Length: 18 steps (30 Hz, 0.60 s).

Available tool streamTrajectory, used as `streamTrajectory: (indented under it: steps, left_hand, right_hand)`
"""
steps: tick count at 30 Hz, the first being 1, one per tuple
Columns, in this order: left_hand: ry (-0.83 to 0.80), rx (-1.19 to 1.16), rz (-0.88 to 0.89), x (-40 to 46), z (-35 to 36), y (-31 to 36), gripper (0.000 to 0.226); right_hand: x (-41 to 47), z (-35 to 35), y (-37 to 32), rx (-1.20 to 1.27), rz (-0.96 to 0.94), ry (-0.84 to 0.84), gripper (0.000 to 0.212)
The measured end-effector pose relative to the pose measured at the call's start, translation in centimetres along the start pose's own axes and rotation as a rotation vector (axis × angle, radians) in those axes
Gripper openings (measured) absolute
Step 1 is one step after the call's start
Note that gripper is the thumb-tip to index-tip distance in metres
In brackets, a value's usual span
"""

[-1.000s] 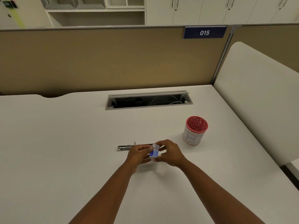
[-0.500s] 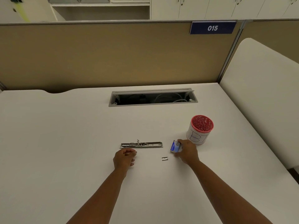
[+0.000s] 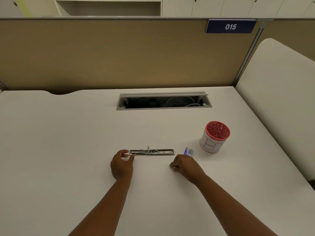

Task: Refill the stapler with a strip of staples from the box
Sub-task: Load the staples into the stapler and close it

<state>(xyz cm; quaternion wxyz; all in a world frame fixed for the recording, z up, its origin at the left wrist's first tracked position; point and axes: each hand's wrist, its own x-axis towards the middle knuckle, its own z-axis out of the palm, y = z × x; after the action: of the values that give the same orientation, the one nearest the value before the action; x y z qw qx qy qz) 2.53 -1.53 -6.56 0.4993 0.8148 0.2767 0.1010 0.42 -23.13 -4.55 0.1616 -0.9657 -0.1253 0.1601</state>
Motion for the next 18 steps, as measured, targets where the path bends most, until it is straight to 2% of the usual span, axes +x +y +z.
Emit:
streamTrajectory:
  steps: [2,5,7,10,14,18]
  left_hand:
    - [-0.026,0.127,0.032,0.5,0.0,-0.1,0.035]
    - [-0.096,0.288,0.029,1.2,0.1,-0.1,0.047]
    - [-0.154,0.307,0.065,1.5,0.2,-0.2,0.049]
    - [-0.206,0.282,0.114,2.0,0.1,-0.2,0.053]
    - [-0.258,0.242,0.150,2.7,0.0,0.0,0.041]
    - [-0.297,0.261,0.206,3.5,-0.1,0.1,0.024]
  right_hand:
    - [0.2,0.2,-0.1,-0.008,-0.002,0.032,0.023]
    - [0.7,-0.1,-0.6,0.064,0.031,0.216,0.023]
    - [1.2,-0.4,-1.2,0.066,0.055,0.321,0.026]
    - [2.3,-0.6,-1.8,0.065,0.095,0.367,0.028]
    - [3.8,-0.5,-1.8,0.104,0.109,0.360,0.032]
    - [4.4,-0.6,-1.6,0.114,0.097,0.372,0.024]
